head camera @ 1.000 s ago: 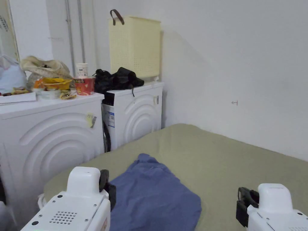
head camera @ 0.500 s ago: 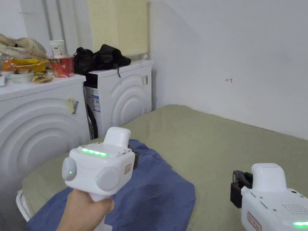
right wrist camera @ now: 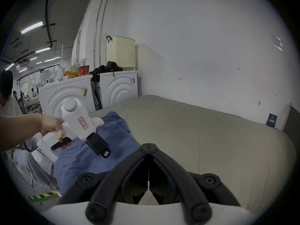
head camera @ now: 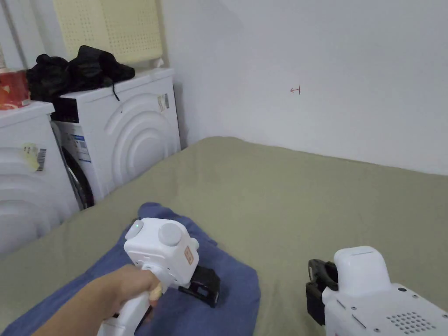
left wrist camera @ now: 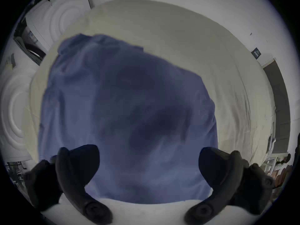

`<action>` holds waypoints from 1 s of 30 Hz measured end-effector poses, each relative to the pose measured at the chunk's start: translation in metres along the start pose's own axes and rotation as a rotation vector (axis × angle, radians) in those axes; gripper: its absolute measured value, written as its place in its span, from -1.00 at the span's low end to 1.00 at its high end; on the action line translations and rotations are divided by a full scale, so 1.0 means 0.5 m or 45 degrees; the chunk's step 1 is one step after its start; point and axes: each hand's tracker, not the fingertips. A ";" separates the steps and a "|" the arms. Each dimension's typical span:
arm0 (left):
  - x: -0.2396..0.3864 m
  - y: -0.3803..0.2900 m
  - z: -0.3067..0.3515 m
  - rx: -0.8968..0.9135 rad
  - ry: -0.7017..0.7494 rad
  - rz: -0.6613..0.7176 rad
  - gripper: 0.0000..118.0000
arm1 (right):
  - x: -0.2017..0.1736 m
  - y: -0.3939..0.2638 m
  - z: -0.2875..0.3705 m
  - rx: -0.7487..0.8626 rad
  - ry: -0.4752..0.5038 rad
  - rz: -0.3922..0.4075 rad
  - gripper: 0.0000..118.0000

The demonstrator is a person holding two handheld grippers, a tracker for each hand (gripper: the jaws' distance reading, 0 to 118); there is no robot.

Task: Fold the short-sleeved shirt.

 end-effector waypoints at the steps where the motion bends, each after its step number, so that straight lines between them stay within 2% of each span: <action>1: -0.001 -0.011 -0.008 -0.025 -0.023 0.047 0.99 | 0.002 -0.005 -0.002 -0.009 0.003 0.003 -1.00; 3: -0.003 -0.018 -0.031 -0.061 -0.001 0.091 0.86 | 0.004 -0.013 -0.004 -0.023 0.005 0.002 -1.00; 6: 0.011 -0.041 -0.028 -0.032 0.050 0.066 0.61 | 0.008 -0.023 0.002 -0.040 0.005 0.000 -1.00; 7: 0.016 -0.046 -0.016 -0.022 0.058 0.046 0.35 | 0.009 -0.025 0.007 -0.041 0.003 0.002 -1.00; 8: 0.022 -0.050 0.002 -0.011 0.070 0.024 -0.22 | 0.011 -0.026 0.012 -0.040 -0.002 0.004 -1.00; 9: 0.014 -0.040 0.022 -0.001 0.071 -0.019 -0.97 | 0.013 -0.027 0.019 -0.039 -0.008 0.008 -1.00; 11: 0.015 -0.043 0.060 0.037 0.097 -0.020 -0.97 | 0.016 -0.029 0.031 -0.038 -0.018 0.006 -1.00; 12: 0.015 -0.044 0.080 0.044 0.044 -0.009 -0.97 | 0.020 -0.029 0.039 -0.039 -0.021 -0.001 -1.00; 15: 0.009 -0.025 0.127 0.125 0.112 -0.019 -0.97 | 0.033 -0.035 0.067 -0.038 -0.033 -0.007 -1.00; 20: 0.066 -0.006 0.233 0.334 -0.011 -0.039 -0.97 | 0.085 -0.047 0.140 -0.037 -0.093 -0.021 -1.00; 26: 0.322 0.001 0.365 0.477 -0.113 -0.282 -0.97 | 0.191 -0.063 0.279 -0.038 -0.285 -0.058 -1.00; 30: 0.515 0.002 0.395 0.487 -0.248 -0.493 -0.97 | 0.272 -0.074 0.397 -0.052 -0.473 -0.071 -1.00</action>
